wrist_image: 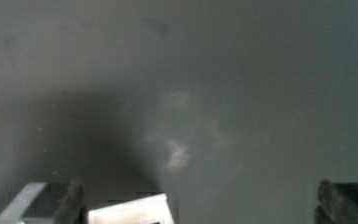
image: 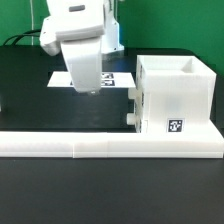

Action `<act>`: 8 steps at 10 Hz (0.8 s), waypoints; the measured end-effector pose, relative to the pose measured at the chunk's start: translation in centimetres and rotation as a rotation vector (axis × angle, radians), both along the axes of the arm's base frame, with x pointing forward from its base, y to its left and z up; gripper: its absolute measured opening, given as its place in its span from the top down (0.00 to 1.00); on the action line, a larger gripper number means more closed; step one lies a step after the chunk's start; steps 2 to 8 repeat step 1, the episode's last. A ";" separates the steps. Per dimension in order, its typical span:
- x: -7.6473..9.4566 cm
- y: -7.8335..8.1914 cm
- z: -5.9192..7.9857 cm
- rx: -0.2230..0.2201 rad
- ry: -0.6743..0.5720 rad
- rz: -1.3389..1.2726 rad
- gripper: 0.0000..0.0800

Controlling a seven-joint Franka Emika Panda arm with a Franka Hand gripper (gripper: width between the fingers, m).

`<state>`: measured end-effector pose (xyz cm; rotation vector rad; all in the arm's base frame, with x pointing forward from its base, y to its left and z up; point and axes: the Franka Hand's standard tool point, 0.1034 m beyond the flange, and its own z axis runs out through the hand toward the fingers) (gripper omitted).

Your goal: Assemble drawer

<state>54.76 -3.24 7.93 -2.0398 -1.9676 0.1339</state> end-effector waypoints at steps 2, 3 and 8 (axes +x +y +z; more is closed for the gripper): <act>0.1 0.1 0.4 -0.019 -0.038 -0.037 0.19; 0.1 0.1 0.4 -0.019 -0.038 -0.037 0.19; 0.1 0.1 0.4 -0.019 -0.038 -0.037 0.19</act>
Offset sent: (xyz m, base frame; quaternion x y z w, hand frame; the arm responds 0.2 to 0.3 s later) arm 0.0000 0.0000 0.0000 0.0000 0.0000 0.0000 1.0000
